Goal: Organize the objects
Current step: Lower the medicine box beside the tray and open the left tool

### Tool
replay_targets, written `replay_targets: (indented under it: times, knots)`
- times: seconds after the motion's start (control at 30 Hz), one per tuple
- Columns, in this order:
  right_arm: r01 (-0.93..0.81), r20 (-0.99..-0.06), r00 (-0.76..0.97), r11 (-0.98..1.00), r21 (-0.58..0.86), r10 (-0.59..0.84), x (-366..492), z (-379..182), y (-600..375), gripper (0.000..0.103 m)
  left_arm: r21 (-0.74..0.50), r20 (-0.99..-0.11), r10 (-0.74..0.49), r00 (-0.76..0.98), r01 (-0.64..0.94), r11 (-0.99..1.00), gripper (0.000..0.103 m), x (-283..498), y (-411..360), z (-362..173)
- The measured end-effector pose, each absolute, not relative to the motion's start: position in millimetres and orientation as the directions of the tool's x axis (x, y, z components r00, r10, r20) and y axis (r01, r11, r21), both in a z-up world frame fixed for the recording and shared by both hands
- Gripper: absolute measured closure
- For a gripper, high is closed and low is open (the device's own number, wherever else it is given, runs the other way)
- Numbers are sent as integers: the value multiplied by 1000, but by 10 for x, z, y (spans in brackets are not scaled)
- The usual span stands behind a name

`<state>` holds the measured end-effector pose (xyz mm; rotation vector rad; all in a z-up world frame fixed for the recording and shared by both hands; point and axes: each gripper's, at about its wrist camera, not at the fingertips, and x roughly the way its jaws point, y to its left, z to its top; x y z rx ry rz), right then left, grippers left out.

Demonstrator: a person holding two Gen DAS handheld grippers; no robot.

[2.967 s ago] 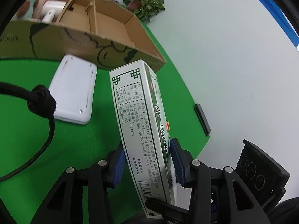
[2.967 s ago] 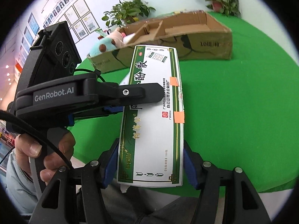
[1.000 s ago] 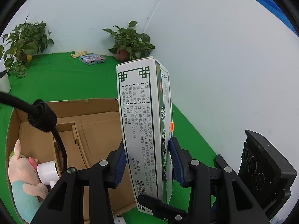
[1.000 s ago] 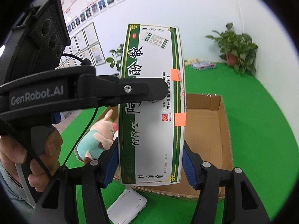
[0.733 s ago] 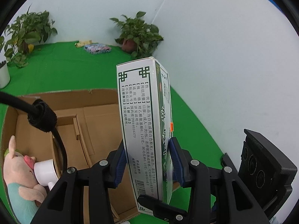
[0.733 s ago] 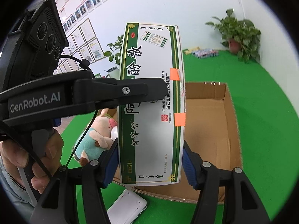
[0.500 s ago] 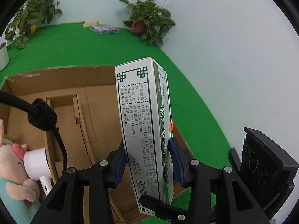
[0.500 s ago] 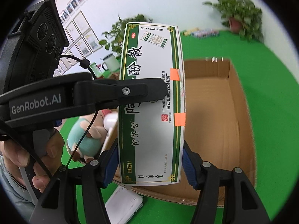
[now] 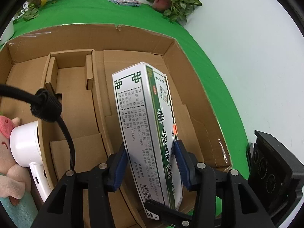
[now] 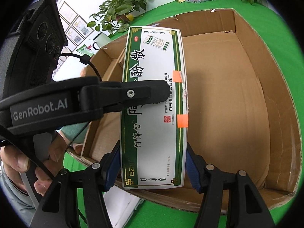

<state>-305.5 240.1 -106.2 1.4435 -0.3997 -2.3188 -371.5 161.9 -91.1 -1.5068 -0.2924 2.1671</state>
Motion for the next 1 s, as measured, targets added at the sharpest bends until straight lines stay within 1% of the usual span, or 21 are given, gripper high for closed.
replay_targets:
  times: [0.2,0.33,0.5,0.77,0.87,0.93,1.0]
  knots:
    - [160,-807,-385,-894,419,-448,-3089,-1077,2404,43,-376,-841,448,-303,-268,-887,54,-3660,1639,-882]
    - [122,-837,-385,-921,371,-389,-3151,-1106,2448,42,-358,-819,445,-361,-285,-889,53,-3670,1578,-661]
    - [139,-850,-365,-925,353,-379,-3152,-1122,2442,40,-297,-810,410,-418,-311,-903,53,-3453,1439,-467]
    - [164,-861,-337,-925,344,-380,-3188,-1126,2395,39,-264,-823,377,-425,-301,-916,53,-3050,1100,-646]
    - [201,-872,-309,-922,331,-381,-3069,-1097,2401,35,-272,-817,387,-428,-304,-913,53,-2934,1004,-688]
    - [204,-863,-316,-916,345,-395,-3021,-1047,2424,27,-275,-811,391,-436,-306,-912,53,-2842,948,-688]
    - [197,-852,-328,-912,361,-408,-2950,-1006,2473,26,-273,-806,390,-444,-306,-912,53,-2796,921,-690]
